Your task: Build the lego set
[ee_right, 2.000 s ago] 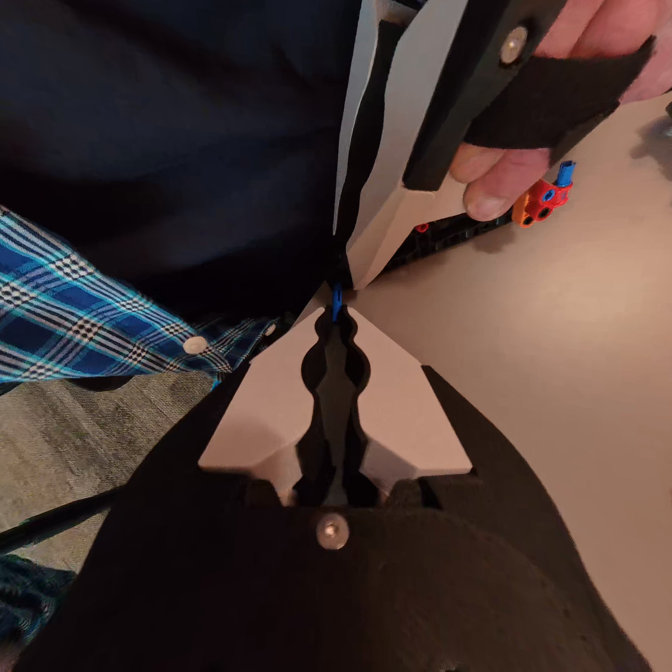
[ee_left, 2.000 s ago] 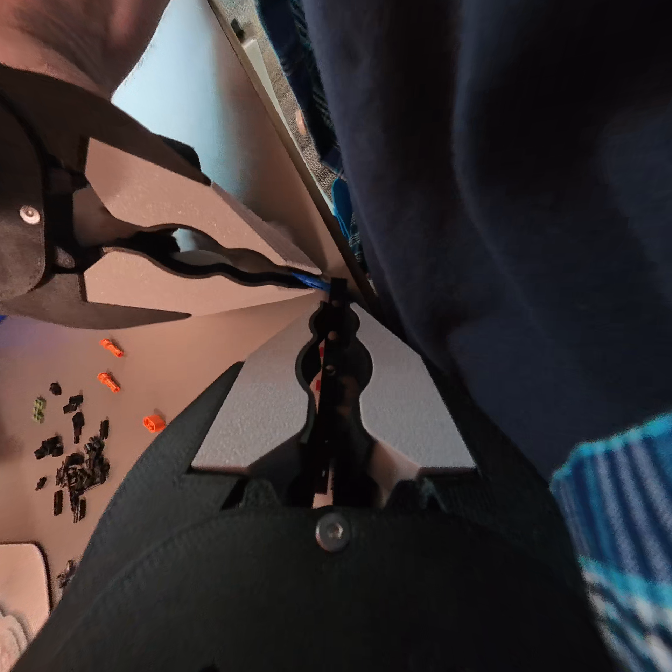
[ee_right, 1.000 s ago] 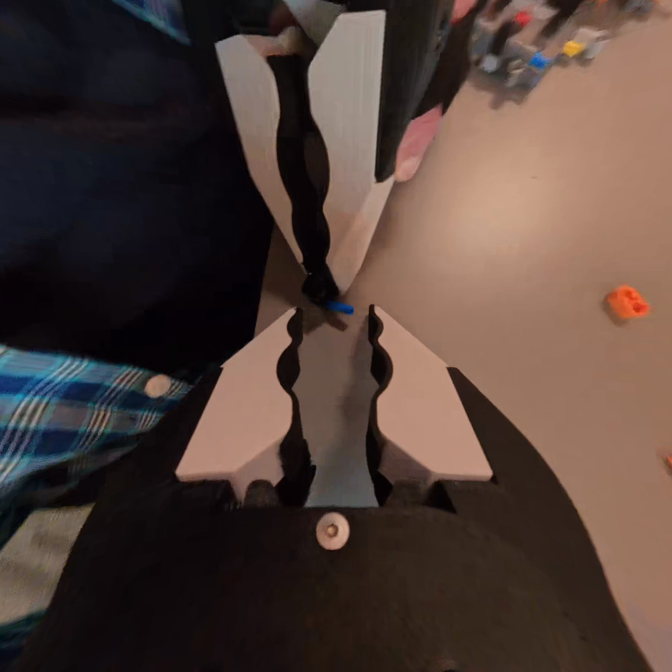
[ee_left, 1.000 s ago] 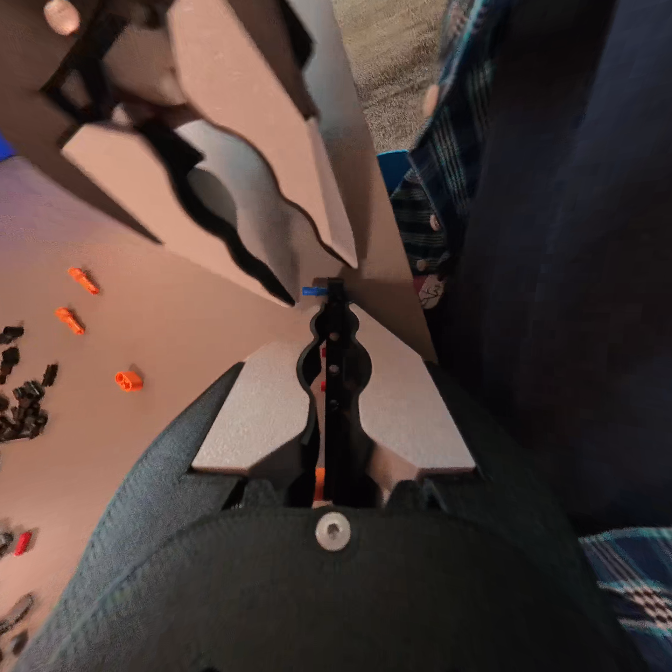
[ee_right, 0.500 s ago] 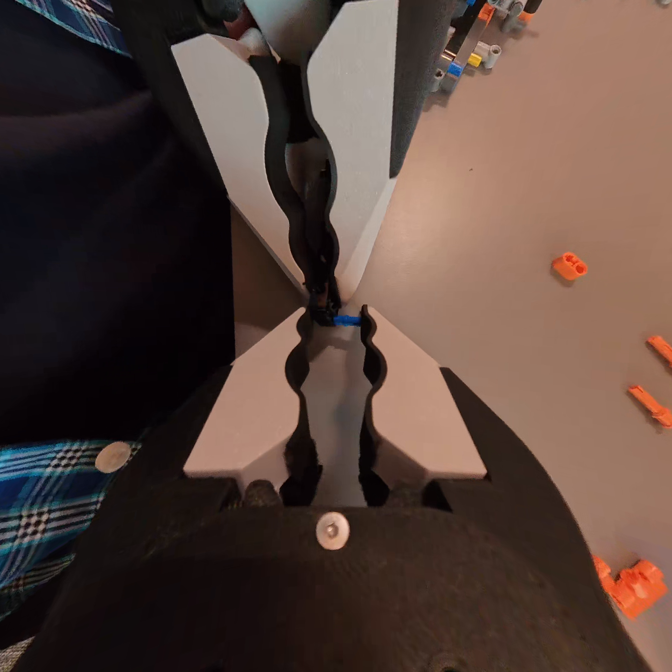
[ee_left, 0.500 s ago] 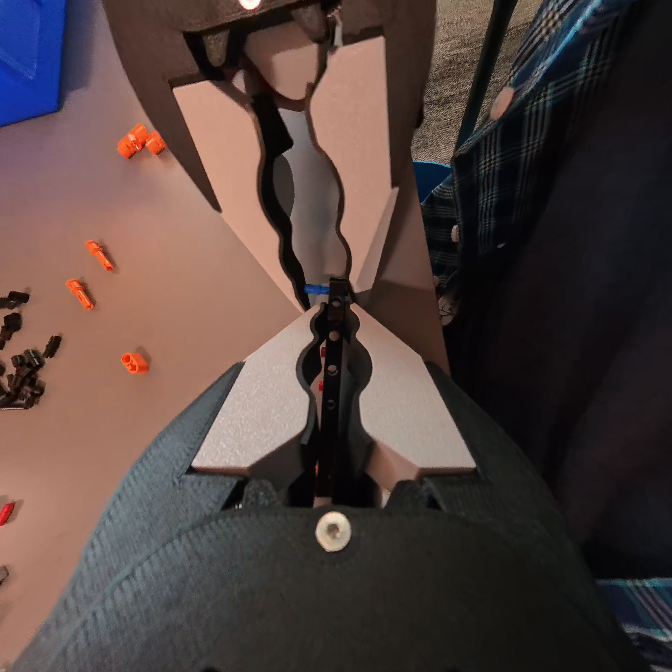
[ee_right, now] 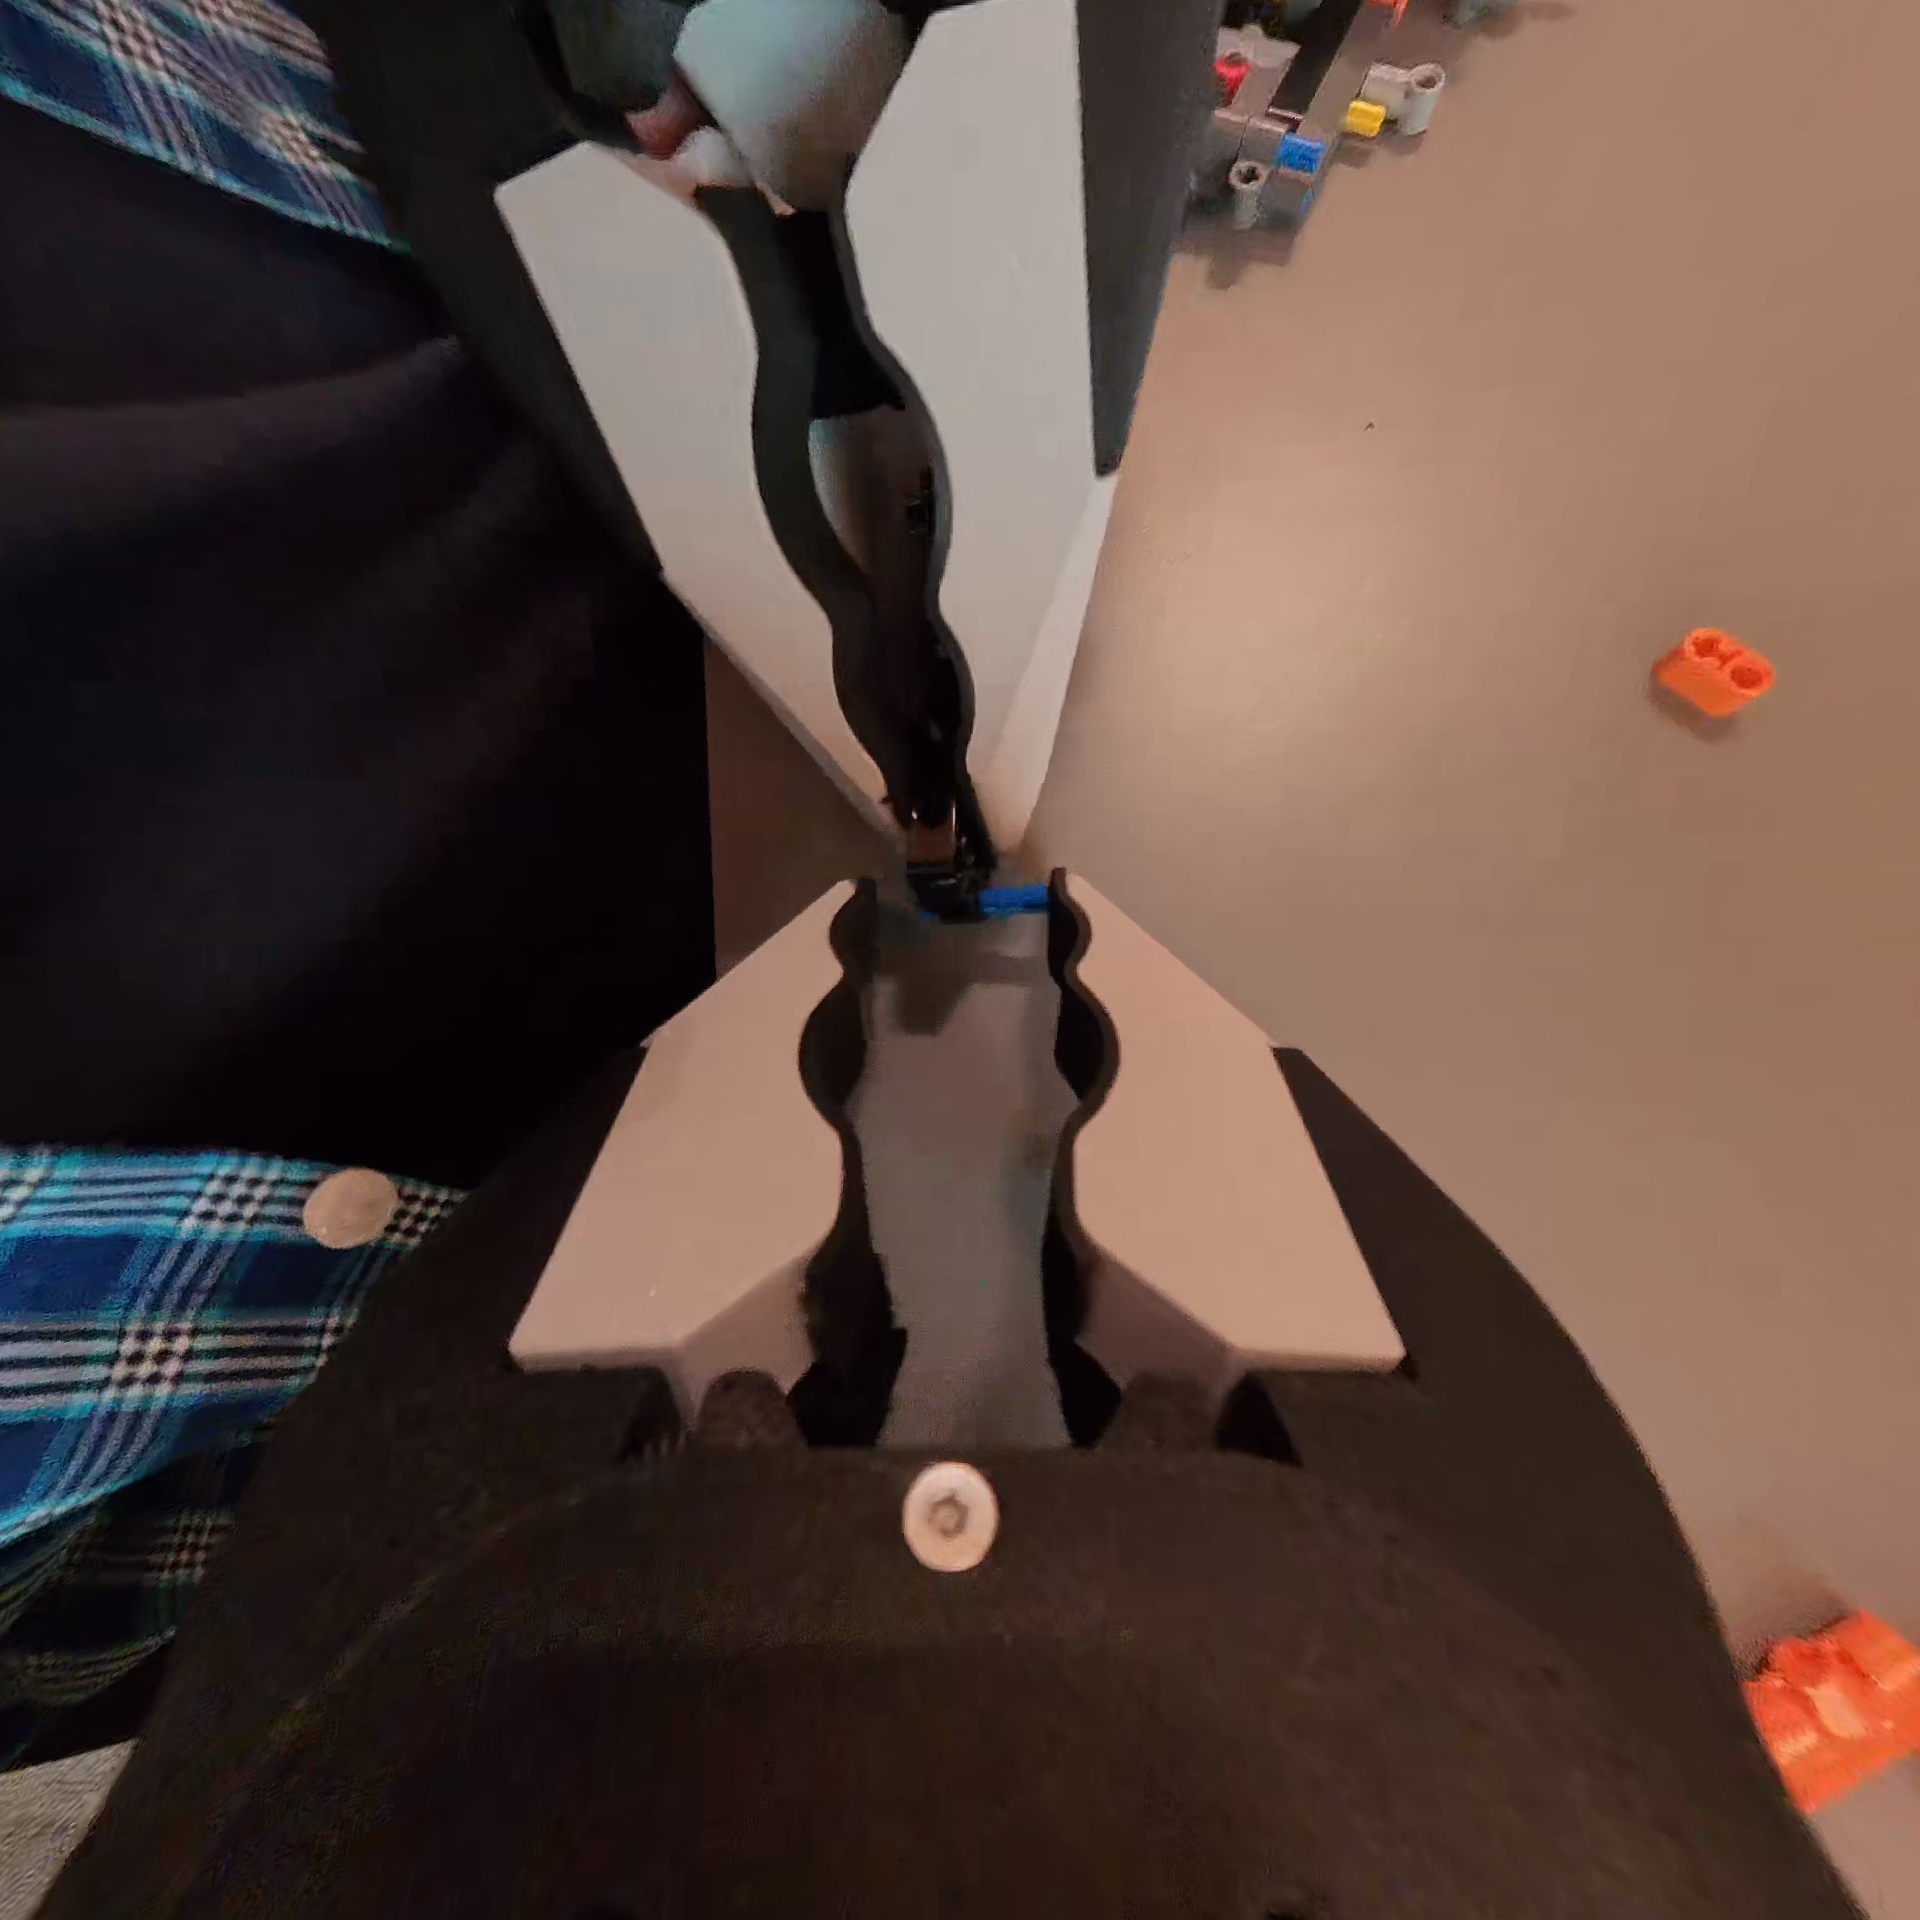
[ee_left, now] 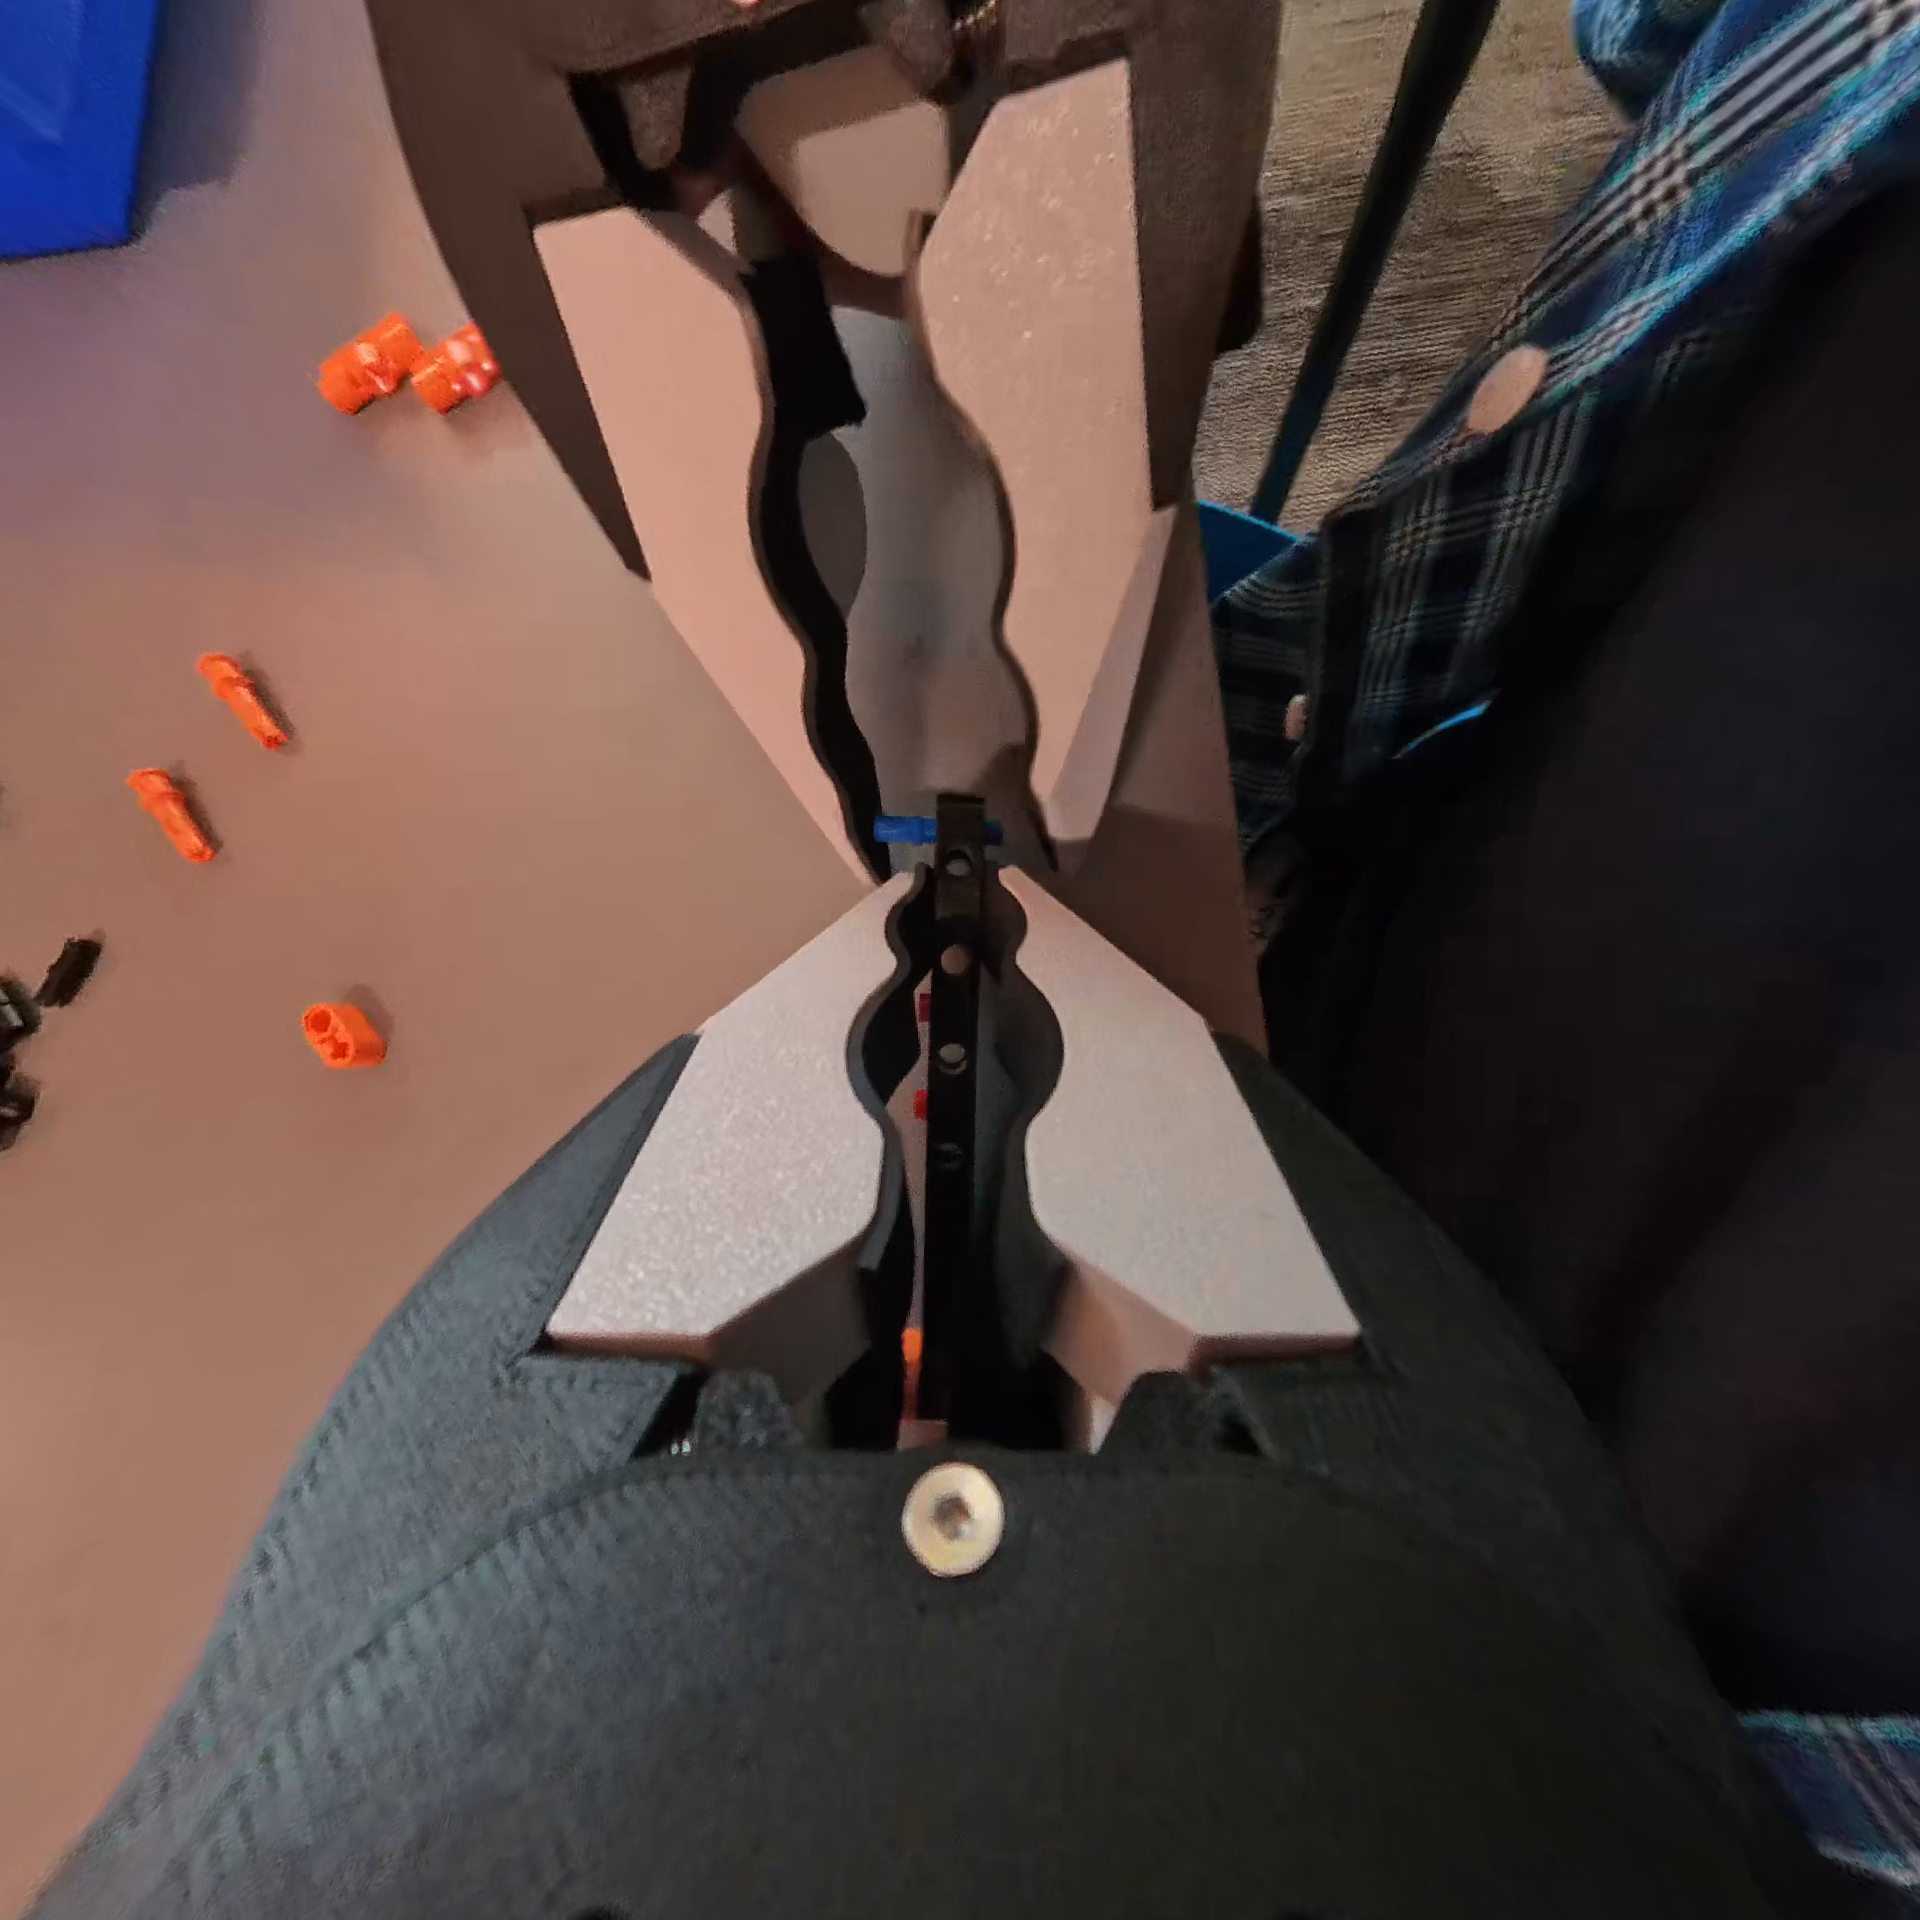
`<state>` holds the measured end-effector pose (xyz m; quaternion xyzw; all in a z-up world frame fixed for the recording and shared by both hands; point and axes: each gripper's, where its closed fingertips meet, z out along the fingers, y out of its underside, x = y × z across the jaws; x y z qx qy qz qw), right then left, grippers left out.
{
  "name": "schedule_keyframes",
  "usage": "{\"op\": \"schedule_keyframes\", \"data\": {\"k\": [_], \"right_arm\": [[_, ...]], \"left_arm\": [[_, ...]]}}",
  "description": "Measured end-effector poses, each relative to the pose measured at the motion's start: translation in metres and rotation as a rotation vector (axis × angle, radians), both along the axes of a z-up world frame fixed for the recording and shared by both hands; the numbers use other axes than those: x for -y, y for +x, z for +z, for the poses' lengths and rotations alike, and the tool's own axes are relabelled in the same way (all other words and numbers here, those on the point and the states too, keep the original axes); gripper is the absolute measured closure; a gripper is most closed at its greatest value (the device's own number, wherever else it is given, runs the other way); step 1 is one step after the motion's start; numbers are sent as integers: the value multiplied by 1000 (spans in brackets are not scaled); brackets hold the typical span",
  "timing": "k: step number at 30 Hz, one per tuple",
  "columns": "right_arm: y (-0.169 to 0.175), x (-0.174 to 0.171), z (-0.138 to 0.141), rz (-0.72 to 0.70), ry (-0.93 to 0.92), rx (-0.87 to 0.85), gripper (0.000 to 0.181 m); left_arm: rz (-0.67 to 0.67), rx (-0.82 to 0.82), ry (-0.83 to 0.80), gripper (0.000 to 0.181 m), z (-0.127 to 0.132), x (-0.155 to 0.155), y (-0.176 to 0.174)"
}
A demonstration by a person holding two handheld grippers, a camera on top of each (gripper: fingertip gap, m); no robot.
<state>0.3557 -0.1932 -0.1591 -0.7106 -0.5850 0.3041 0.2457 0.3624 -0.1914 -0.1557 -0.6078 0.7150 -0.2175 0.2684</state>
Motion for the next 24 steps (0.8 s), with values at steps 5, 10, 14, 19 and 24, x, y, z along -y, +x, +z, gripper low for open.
{"op": "schedule_keyframes", "data": {"k": [5,10,14,19,24], "right_arm": [[3,-3,4,-60,14,-67,156],[2,-5,2,-91,54,-46,160],[2,-4,-2,-68,78,10,161],[3,2,-2,-10,111,19,161],[4,6,-2,1,140,16,161]], "left_arm": [[13,4,-67,173,-1,1,-1],[16,-3,-63,173,-3,1,-1],[16,-28,-19,173,-6,2,-2],[11,-32,-31,173,-6,6,-1],[16,-28,-57,173,-7,8,-1]]}}
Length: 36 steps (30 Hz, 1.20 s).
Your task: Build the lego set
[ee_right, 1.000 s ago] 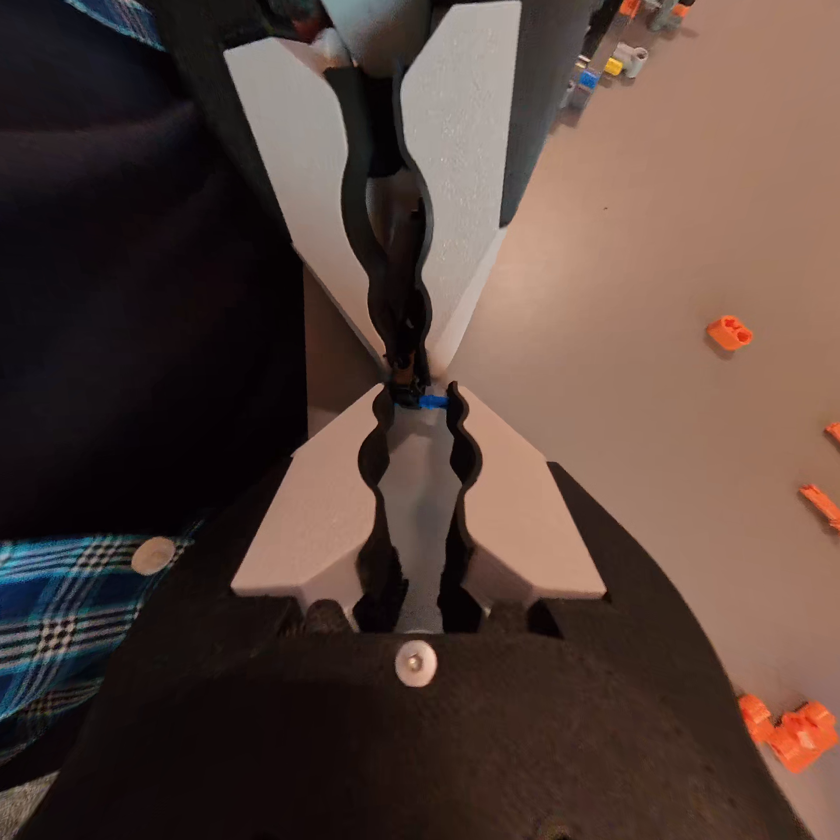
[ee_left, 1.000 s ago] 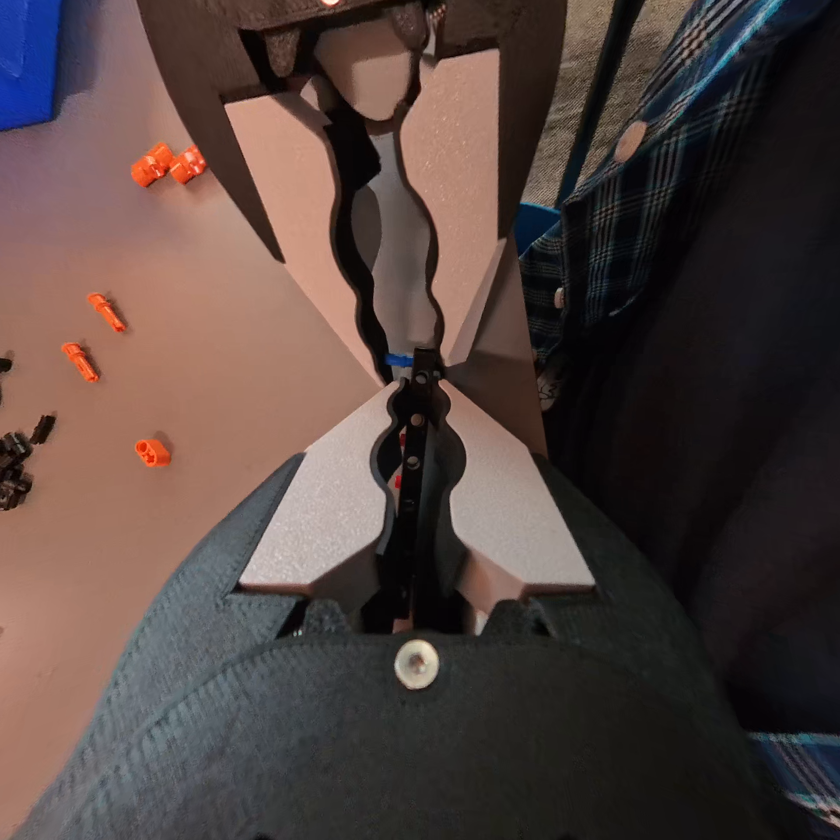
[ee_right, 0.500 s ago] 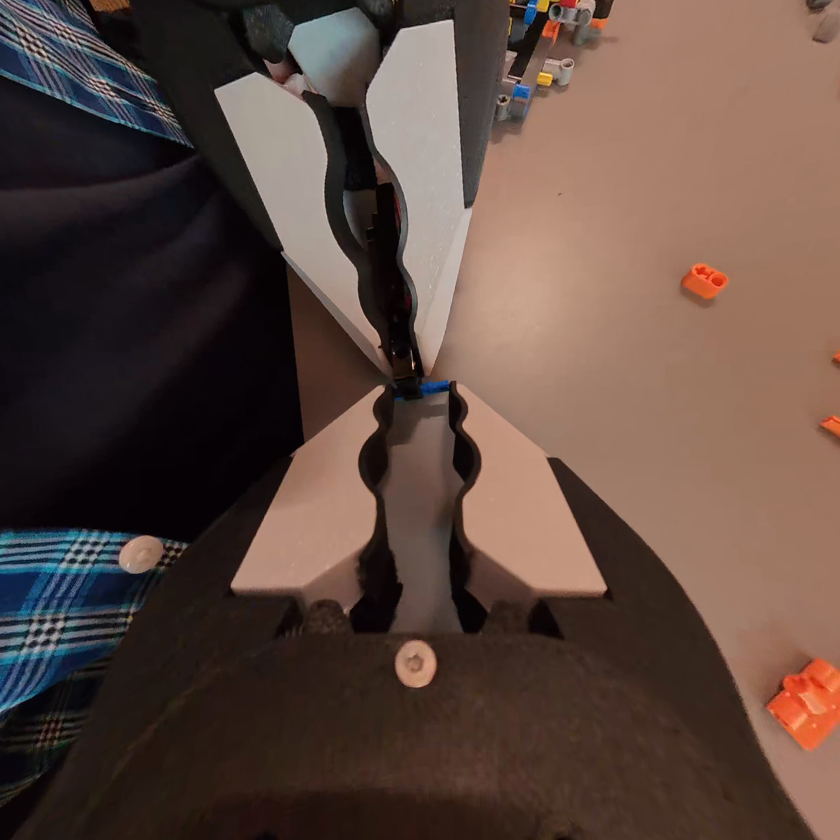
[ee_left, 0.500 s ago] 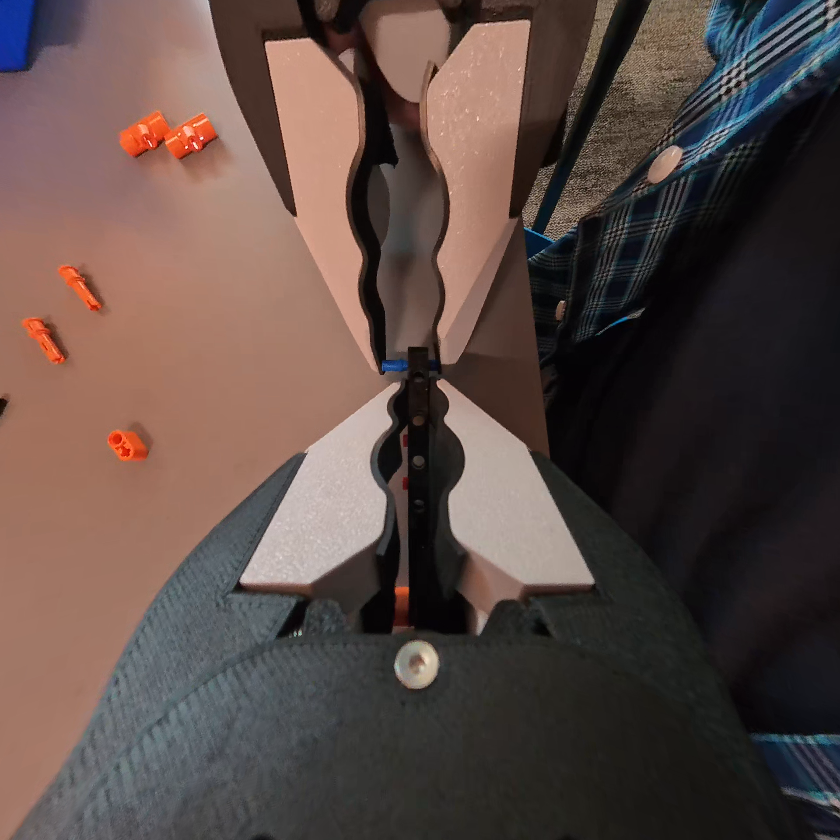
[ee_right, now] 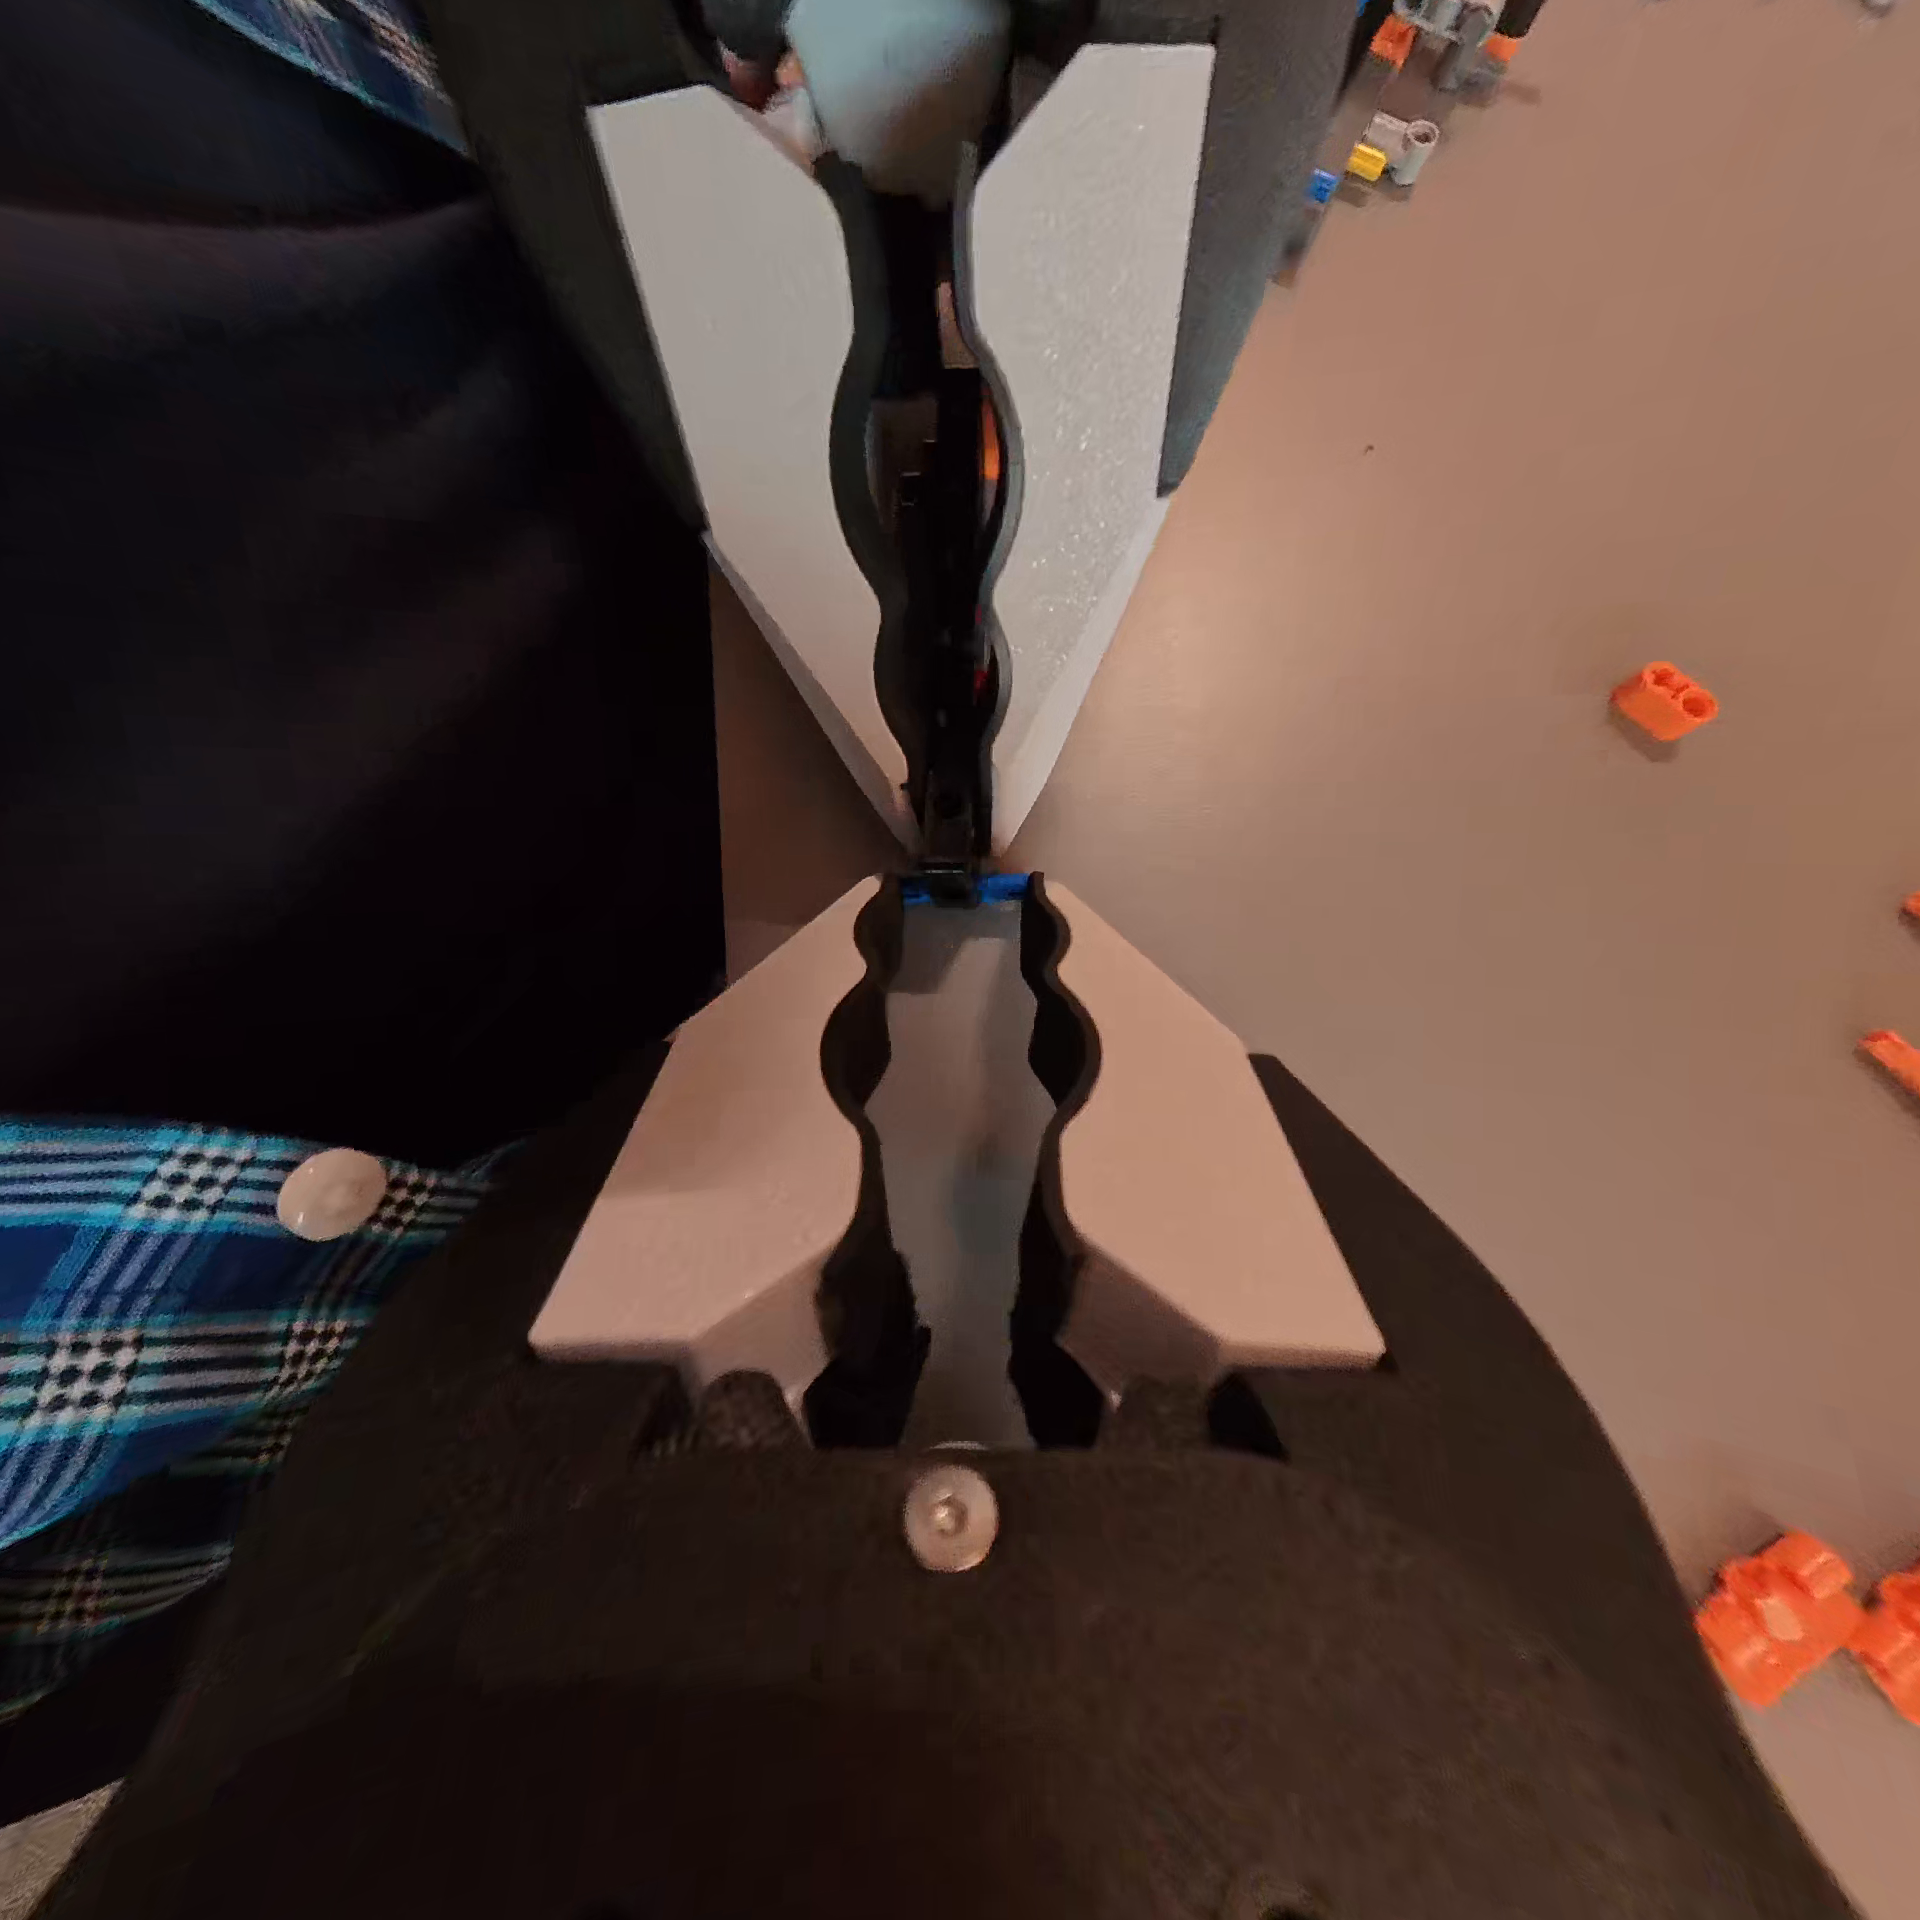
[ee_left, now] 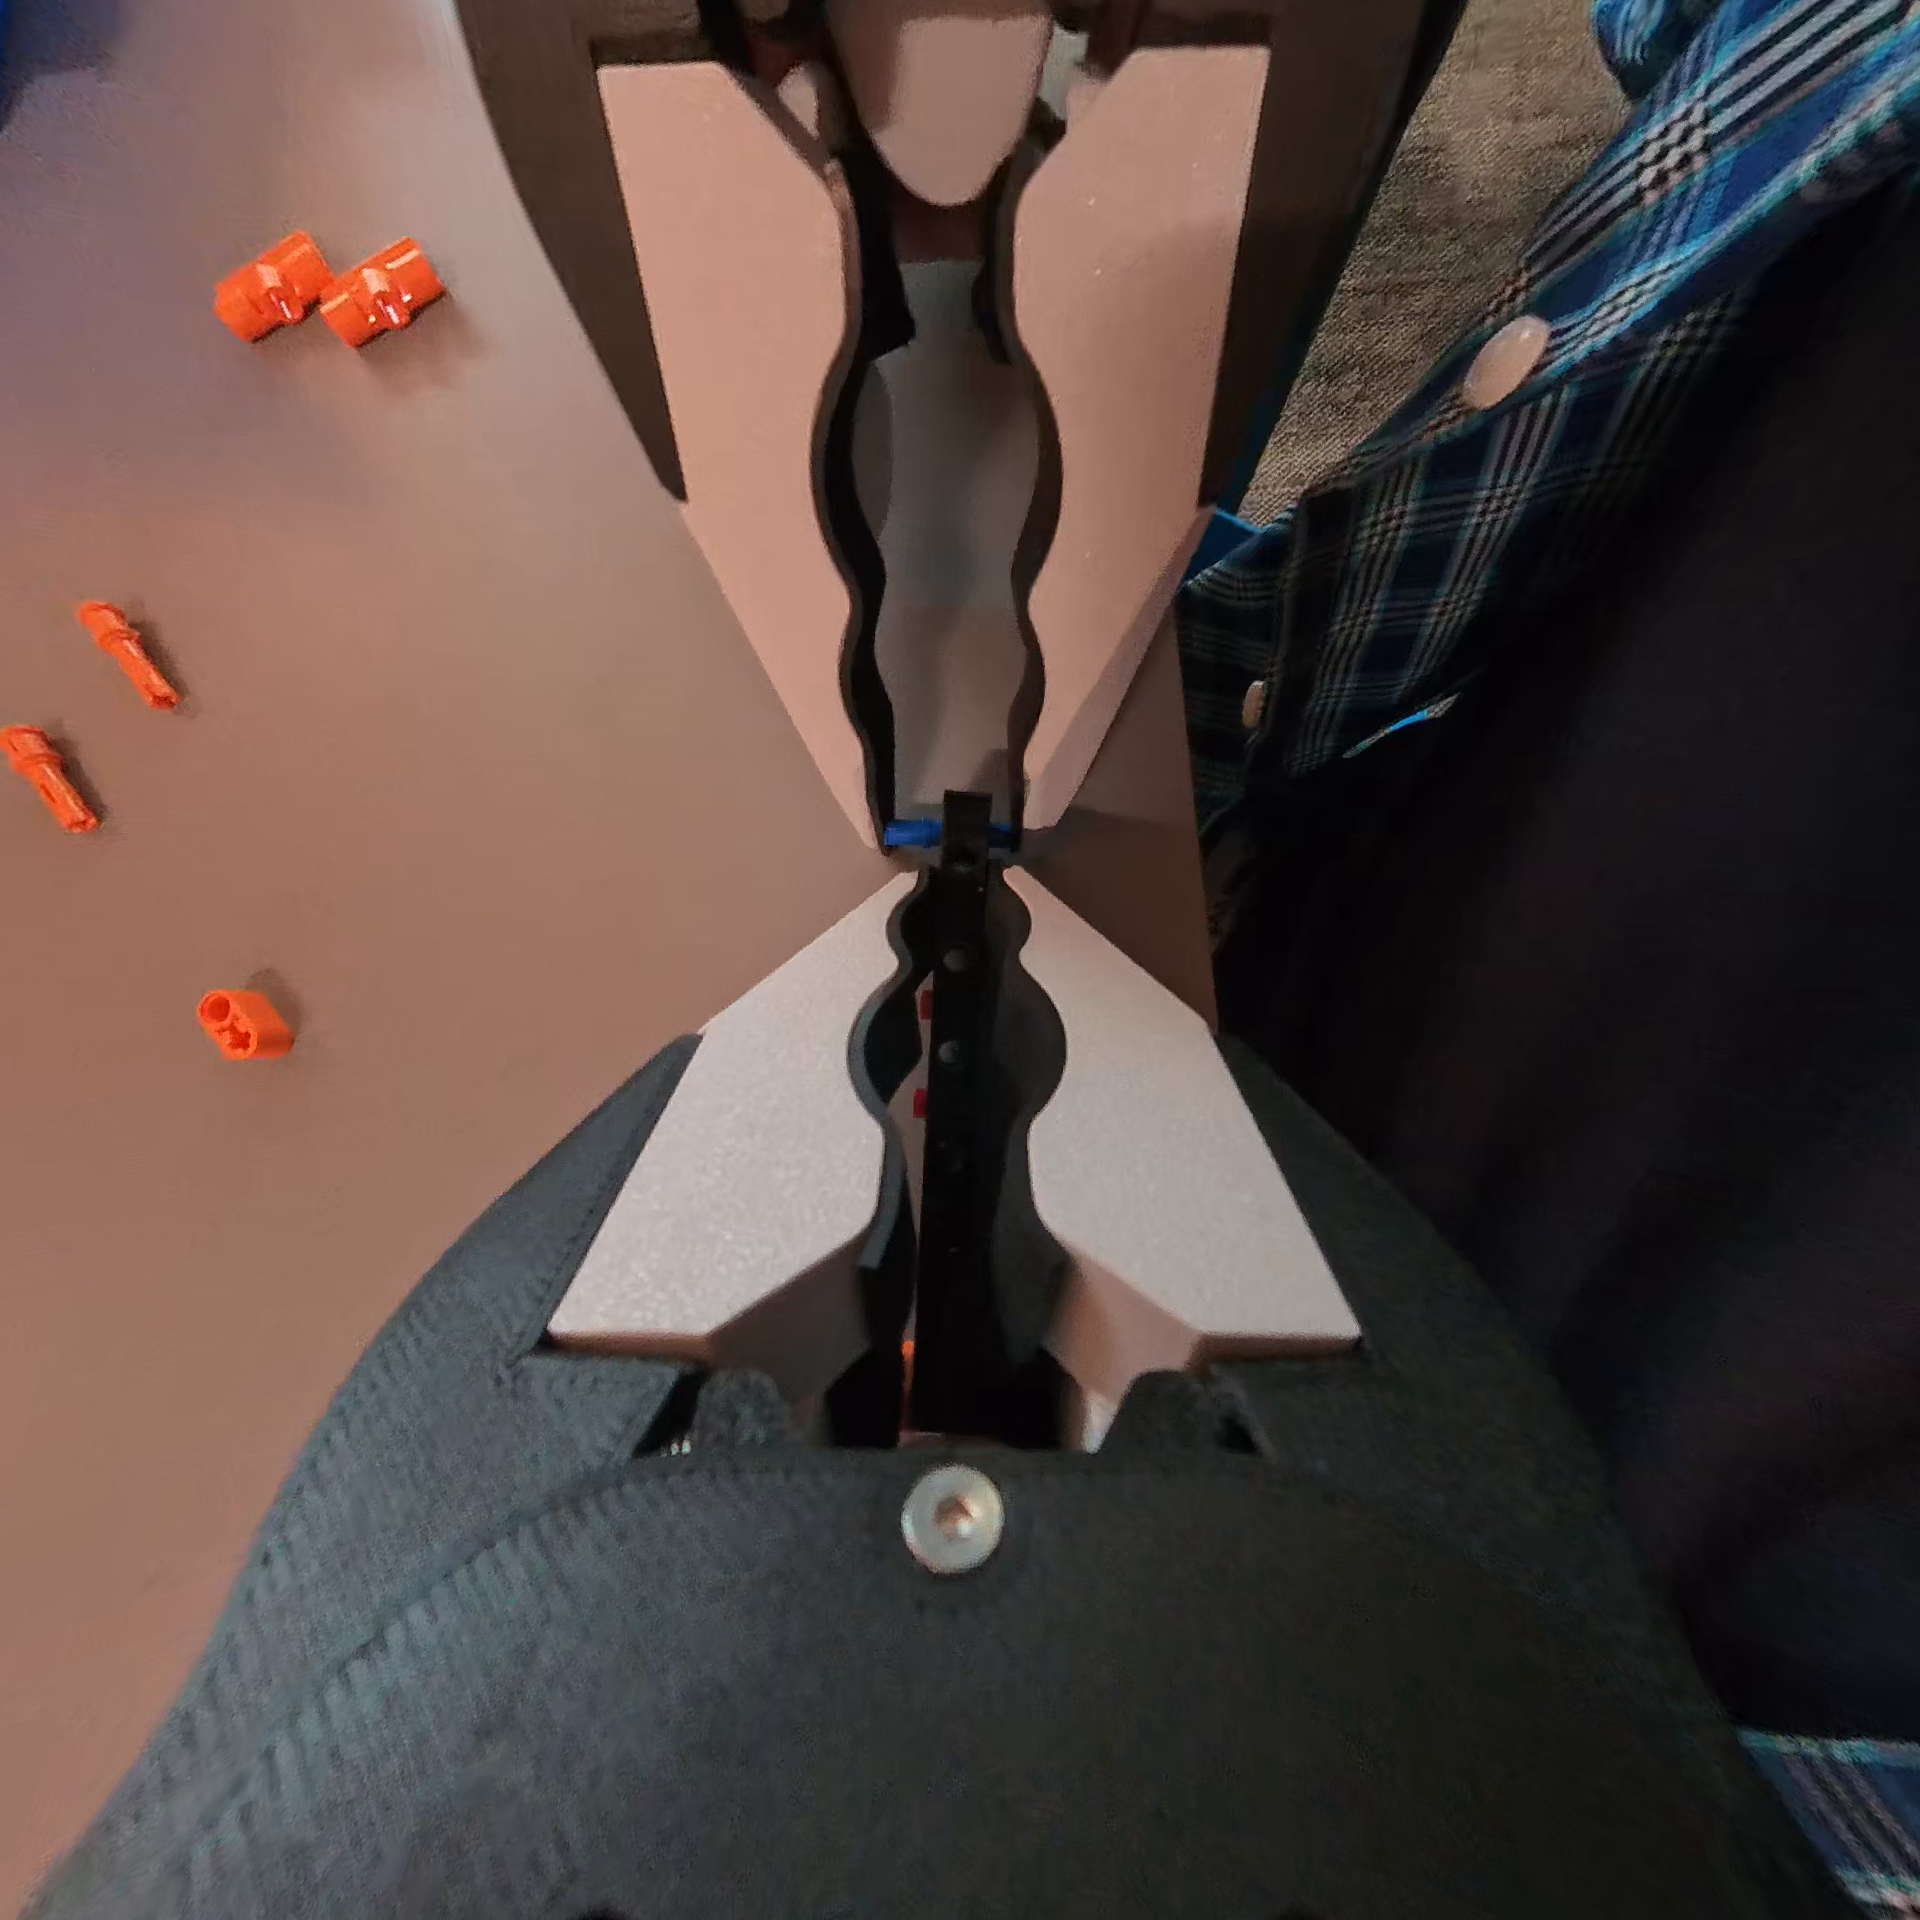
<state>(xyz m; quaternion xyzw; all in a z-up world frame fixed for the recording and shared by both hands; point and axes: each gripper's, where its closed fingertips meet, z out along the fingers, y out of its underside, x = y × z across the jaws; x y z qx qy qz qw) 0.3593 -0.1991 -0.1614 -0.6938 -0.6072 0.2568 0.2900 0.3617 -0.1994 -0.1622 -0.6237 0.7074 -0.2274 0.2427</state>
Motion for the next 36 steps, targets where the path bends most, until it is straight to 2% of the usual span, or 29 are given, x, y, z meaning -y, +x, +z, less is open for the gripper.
{"op": "schedule_keyframes", "data": {"k": [10,16,18,20,23,26,29,31,36], "right_arm": [[1,3,1,-54,-99,-56,161],[9,-8,3,-97,-107,-68,142],[13,-11,6,-114,-126,-83,145],[16,-14,3,-132,-114,-60,143],[18,-15,6,-137,-102,-70,144],[23,-17,14,-153,-81,-85,143],[29,-17,28,-164,-46,-111,144],[29,-16,38,-159,-12,-123,146],[13,-15,64,-101,72,-168,153]], "left_arm": [[12,-2,-15,172,1,1,1],[6,-31,-73,173,-2,-7,5],[12,-23,-92,173,-1,-11,7],[21,-31,-110,159,0,-15,8],[16,-29,-92,147,3,-18,5],[33,-5,-58,134,16,-21,-3],[84,41,-19,130,44,-27,-24],[138,57,7,132,63,-33,-49],[375,-3,79,140,90,-46,-158]]}}
